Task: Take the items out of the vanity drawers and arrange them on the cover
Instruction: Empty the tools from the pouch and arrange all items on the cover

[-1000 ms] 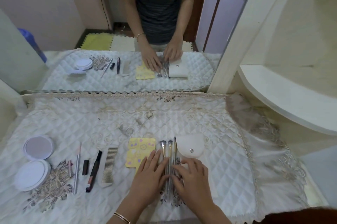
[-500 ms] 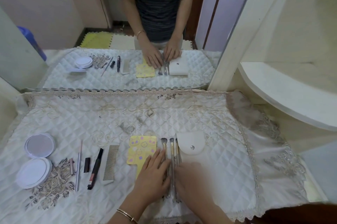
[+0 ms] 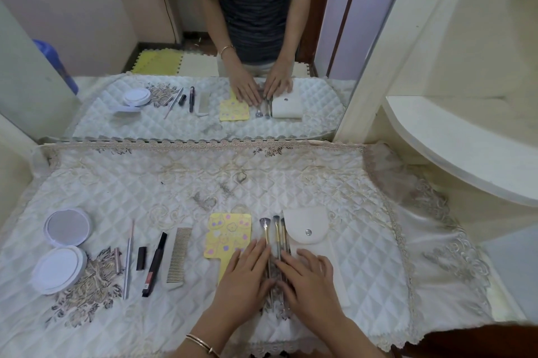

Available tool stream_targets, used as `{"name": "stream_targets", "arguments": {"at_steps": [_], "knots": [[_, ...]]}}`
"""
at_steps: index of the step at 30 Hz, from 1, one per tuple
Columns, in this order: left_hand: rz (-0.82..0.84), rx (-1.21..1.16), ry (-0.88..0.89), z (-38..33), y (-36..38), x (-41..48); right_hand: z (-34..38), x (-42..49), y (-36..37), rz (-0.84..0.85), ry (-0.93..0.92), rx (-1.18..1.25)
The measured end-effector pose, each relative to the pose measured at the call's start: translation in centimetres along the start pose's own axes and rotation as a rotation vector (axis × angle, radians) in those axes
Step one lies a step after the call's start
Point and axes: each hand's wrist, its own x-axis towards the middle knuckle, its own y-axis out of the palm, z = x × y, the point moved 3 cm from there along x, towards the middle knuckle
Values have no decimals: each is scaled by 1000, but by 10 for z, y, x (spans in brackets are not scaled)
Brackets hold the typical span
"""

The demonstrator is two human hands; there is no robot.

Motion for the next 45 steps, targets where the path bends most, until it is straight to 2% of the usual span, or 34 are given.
{"name": "stream_targets", "arguments": {"at_steps": [4,7,10,12,14,17,20,21,22,23,25,27,30,33,35,36,40,45], "knots": [[-4,17,27,-3,-3,1,-4,-1,-11,-6,32,39],[-62,34,53,-12,-8,1,-20,-1,-15,52,234,107],[33,31,82,-23,-5,4,-35,-4,-9,136,307,133],[69,57,70,-27,3,6,-37,-5,-8,192,309,224],[48,52,50,-29,7,10,-36,-4,-10,180,313,295],[-80,21,52,-36,-3,8,-37,-4,-13,167,324,355],[-64,-24,133,-38,-4,6,-40,-6,-13,166,326,355],[-117,-15,156,-37,-5,7,-40,-5,-14,169,328,358],[-51,-71,109,-36,-7,6,-41,-5,-15,172,328,364],[-72,-82,77,-37,-9,4,-41,-5,-15,177,328,373],[-134,-66,131,-39,-10,2,-43,-4,-15,191,331,394],[-38,-130,135,-43,-7,2,-44,-4,-16,196,335,401],[-77,-128,140,-44,-12,2,-45,-4,-21,140,319,344],[-206,-207,67,-29,-17,-4,-43,-2,-27,69,312,332],[-327,-240,-59,-9,-18,-15,-43,1,-26,71,281,335],[-334,-245,-127,2,-16,-22,-43,3,-24,82,268,335],[-184,-175,-218,27,-2,-47,-41,4,-10,157,282,338],[-166,-134,-165,11,11,-47,-42,4,-9,161,296,348]]}}
